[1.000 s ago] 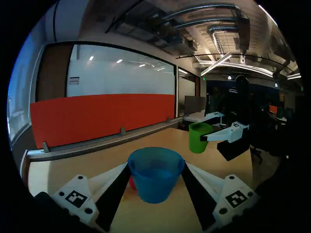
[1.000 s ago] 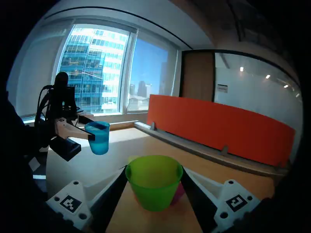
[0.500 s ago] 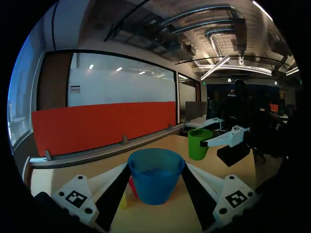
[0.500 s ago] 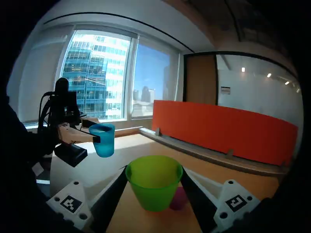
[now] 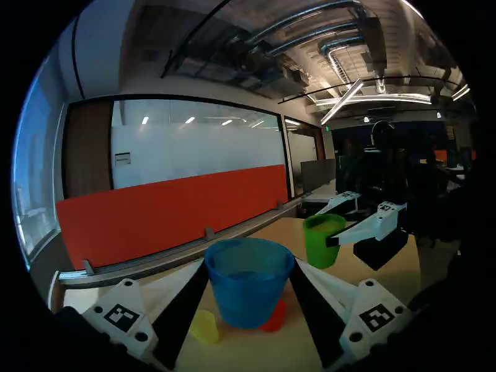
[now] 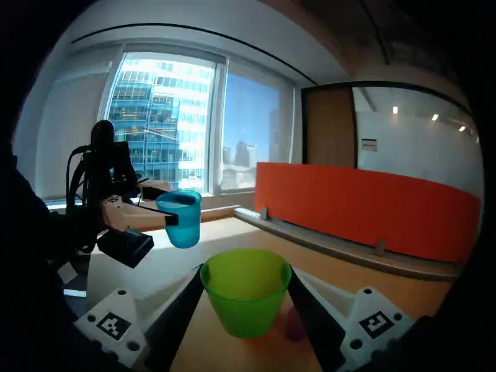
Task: Pour water
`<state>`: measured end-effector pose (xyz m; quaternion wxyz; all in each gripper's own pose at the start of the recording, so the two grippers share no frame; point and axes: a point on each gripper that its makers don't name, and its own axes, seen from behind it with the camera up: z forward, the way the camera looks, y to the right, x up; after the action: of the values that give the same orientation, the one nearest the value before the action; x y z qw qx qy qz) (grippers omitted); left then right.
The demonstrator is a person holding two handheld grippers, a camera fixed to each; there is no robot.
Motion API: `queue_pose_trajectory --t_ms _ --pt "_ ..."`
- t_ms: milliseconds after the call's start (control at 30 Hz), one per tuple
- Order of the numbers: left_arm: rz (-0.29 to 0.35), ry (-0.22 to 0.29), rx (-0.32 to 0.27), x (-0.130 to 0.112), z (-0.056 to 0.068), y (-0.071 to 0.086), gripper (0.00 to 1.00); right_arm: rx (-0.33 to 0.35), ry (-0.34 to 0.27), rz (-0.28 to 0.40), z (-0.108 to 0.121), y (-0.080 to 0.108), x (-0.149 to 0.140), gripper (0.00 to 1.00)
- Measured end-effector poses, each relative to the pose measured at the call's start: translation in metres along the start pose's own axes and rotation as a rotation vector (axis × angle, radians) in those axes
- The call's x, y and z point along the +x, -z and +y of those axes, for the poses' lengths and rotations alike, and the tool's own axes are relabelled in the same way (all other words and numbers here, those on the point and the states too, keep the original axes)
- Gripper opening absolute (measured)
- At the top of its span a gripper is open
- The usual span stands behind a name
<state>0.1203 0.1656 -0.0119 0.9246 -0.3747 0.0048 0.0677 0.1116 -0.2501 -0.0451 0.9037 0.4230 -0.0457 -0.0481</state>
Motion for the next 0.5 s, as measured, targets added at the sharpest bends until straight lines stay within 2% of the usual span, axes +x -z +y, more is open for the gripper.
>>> queue_pose_trajectory --t_ms 200,500 --pt "0.010 -0.032 0.014 0.007 -0.001 -0.002 0.87 0.031 -0.002 0.001 -0.011 -0.007 -0.001 0.93" --pt "0.010 -0.116 0.036 0.015 0.001 -0.003 0.87 0.084 -0.009 -0.009 -0.029 -0.018 -0.009 0.92"
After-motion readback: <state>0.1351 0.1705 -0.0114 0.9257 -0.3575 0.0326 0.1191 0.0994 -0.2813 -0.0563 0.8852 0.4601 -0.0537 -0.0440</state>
